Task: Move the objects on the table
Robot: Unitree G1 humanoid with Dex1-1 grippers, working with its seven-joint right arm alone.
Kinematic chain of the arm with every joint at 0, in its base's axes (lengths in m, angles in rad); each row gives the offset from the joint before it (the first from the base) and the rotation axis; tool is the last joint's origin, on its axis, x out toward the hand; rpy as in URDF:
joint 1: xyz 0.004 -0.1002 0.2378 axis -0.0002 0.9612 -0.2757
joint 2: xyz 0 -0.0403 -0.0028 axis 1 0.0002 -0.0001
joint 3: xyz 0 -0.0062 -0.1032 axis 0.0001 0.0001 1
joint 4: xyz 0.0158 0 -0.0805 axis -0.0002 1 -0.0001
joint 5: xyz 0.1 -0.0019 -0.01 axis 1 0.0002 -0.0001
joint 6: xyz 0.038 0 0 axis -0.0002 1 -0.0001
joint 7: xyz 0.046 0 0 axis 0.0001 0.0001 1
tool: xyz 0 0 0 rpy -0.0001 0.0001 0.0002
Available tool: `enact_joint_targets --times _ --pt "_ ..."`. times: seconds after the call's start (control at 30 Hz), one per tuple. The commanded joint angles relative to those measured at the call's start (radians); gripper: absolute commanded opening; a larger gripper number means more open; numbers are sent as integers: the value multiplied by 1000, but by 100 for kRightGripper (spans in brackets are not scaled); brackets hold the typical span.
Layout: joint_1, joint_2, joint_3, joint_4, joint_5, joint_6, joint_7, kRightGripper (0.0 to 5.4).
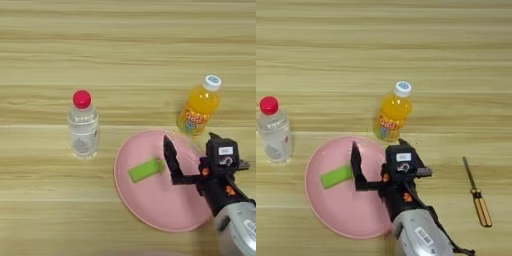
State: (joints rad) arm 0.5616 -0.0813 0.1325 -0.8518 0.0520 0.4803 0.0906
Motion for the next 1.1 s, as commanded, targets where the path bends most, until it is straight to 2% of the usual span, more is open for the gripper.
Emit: enact_joint_targets --times 0.03,0.27,0.5,1.1 --pt "28 -30 44 -35 -15 -36 12 538" --pt "43 -64 135 28 -65 -58 15 538" --pt "29 -87 183 98 -105 -76 18 538" --pt "-5 -88 199 192 -114 -107 22 538"
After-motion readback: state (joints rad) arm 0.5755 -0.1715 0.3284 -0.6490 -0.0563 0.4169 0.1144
